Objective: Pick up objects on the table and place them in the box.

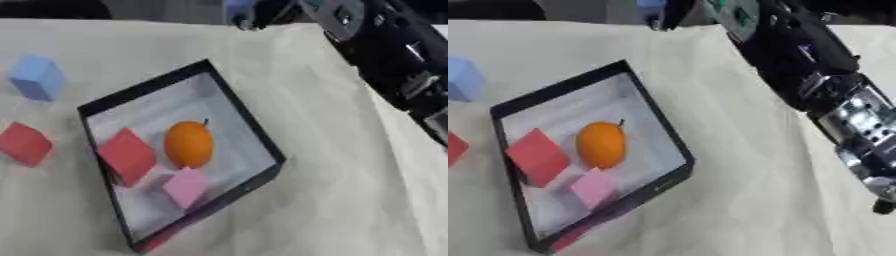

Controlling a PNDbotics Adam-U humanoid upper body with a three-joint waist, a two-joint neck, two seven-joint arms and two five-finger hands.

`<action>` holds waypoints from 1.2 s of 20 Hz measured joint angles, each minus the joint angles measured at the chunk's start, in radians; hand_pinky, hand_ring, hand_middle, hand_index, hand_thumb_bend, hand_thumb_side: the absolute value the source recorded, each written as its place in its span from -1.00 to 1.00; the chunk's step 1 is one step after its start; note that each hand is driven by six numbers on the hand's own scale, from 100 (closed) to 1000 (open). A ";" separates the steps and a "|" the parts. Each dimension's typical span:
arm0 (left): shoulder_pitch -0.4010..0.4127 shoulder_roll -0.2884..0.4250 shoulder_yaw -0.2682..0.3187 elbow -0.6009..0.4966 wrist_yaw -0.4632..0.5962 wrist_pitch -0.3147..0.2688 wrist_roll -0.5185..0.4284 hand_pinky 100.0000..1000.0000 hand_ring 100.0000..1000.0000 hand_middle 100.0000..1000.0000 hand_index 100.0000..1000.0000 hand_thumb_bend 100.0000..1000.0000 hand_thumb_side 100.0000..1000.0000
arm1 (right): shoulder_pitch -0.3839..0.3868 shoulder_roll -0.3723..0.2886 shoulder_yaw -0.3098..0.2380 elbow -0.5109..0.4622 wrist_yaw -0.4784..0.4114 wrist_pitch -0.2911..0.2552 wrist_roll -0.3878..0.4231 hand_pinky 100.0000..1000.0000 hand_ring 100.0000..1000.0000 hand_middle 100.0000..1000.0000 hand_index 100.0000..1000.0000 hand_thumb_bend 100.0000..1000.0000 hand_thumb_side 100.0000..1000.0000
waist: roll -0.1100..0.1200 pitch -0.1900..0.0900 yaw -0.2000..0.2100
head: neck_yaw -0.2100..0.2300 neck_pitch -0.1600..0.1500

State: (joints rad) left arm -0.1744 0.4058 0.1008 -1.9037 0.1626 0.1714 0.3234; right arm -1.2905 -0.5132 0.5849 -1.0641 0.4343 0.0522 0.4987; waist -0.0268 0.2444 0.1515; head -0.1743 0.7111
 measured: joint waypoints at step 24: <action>0.017 0.009 -0.007 0.011 0.013 -0.004 -0.005 0.84 0.64 0.66 0.76 -0.12 0.52 | 0.068 0.026 0.249 -0.518 -0.123 0.300 0.217 0.52 0.26 -0.01 0.25 -0.98 -1.00 | 0.000 -0.044 -0.008 | 0.041 0.044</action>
State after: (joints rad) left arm -0.1575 0.4146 0.0941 -1.8924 0.1759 0.1673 0.3188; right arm -1.2225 -0.4873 0.8337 -1.5821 0.3116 0.3518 0.7154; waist -0.0268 0.2001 0.1435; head -0.1335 0.7550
